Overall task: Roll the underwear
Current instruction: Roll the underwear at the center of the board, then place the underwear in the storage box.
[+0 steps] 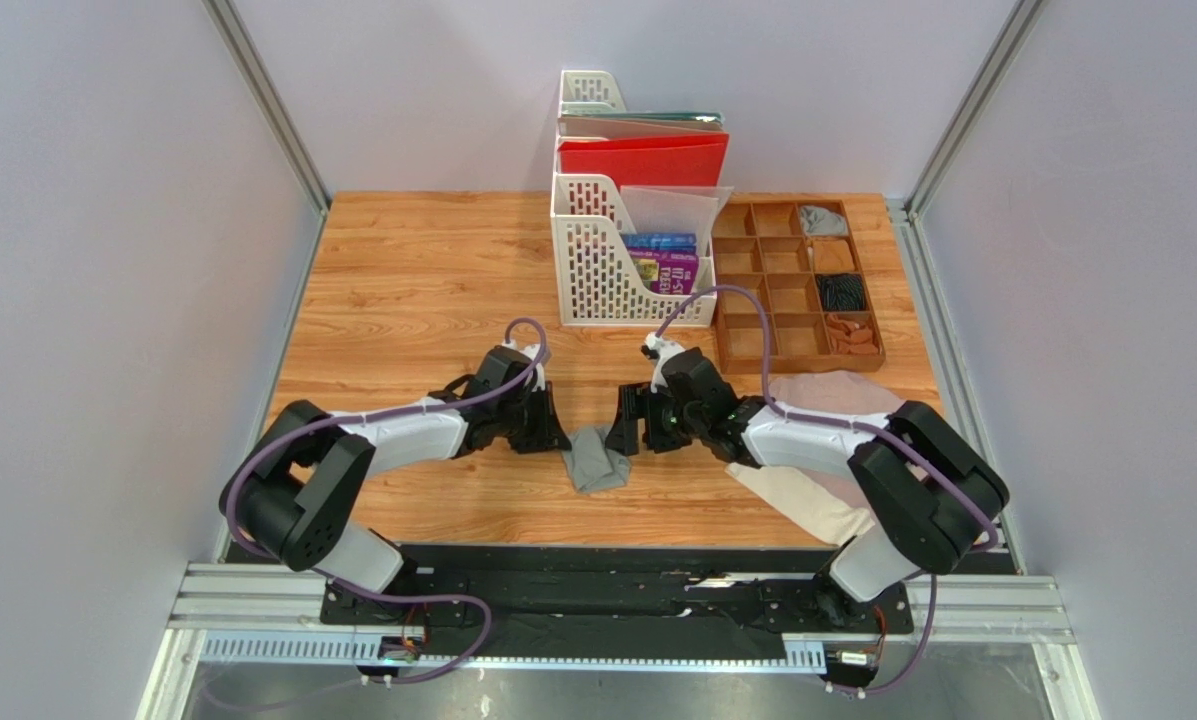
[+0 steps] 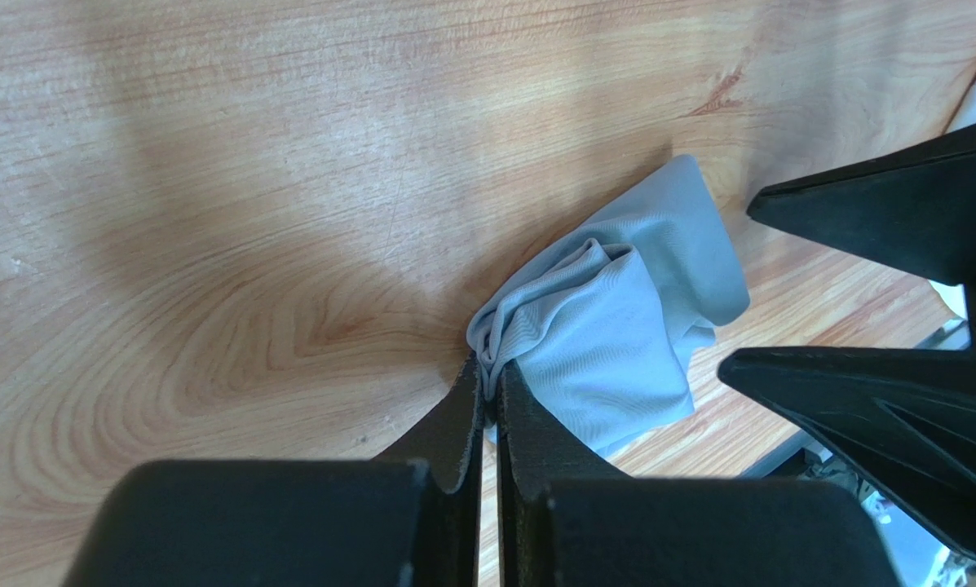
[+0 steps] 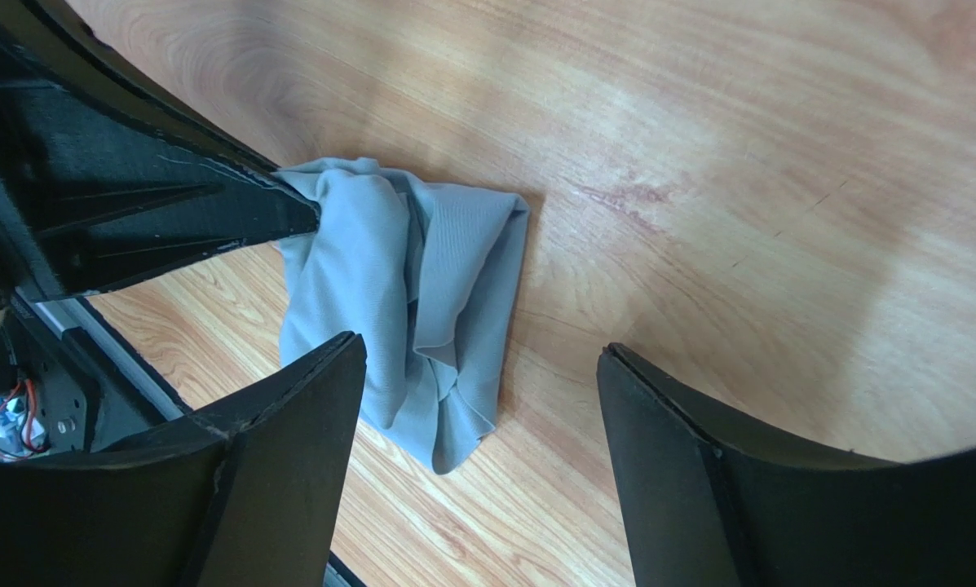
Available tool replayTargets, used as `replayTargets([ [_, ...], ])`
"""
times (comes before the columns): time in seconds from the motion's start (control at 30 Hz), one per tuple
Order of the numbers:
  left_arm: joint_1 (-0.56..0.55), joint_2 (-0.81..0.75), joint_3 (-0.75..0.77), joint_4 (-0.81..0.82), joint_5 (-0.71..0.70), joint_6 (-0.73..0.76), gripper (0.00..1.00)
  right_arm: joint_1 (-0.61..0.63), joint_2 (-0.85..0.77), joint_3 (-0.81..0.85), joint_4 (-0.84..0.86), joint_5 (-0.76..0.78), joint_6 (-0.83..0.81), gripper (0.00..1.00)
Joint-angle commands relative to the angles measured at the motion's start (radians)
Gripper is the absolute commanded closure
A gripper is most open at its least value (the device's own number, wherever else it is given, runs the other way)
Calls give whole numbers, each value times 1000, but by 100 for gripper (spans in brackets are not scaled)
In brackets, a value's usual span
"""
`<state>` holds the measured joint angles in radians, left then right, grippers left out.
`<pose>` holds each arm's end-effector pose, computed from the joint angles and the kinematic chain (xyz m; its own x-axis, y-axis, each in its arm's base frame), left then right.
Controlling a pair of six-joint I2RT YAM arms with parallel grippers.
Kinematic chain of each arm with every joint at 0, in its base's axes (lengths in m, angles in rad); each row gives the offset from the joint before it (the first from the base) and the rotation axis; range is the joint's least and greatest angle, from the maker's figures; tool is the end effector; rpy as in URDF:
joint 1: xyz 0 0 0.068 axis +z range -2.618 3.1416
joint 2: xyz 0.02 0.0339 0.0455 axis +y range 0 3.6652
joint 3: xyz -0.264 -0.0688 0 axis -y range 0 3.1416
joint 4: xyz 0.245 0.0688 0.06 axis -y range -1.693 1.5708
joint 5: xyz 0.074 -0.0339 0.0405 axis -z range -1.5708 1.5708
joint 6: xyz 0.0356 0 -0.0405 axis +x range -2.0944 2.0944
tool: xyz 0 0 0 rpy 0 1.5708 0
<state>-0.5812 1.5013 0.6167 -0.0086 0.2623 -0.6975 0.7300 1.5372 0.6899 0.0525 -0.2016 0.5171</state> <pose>0.2217 -0.1566 0.1409 -0.9269 -0.1333 -0.3507 0.0923 0.8250 -0.5575 0.2147 0.2017 0.1557 -0.8370 -0.0990 -0.5382 -0.3959 0.7886 0.4705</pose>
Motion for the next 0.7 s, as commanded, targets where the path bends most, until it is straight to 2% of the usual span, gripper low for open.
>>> replayTargets([
  [0.0, -2, -38, 37, -31, -11, 27, 100, 2, 37, -21, 130, -67, 63, 26],
  [0.37, -12, -30, 52, -39, -14, 26, 100, 16, 127, 5, 219, -154, 121, 26],
  [0.67, -17, -24, 61, -45, -17, 21, 100, 71, 101, 43, 161, -84, 84, 33],
])
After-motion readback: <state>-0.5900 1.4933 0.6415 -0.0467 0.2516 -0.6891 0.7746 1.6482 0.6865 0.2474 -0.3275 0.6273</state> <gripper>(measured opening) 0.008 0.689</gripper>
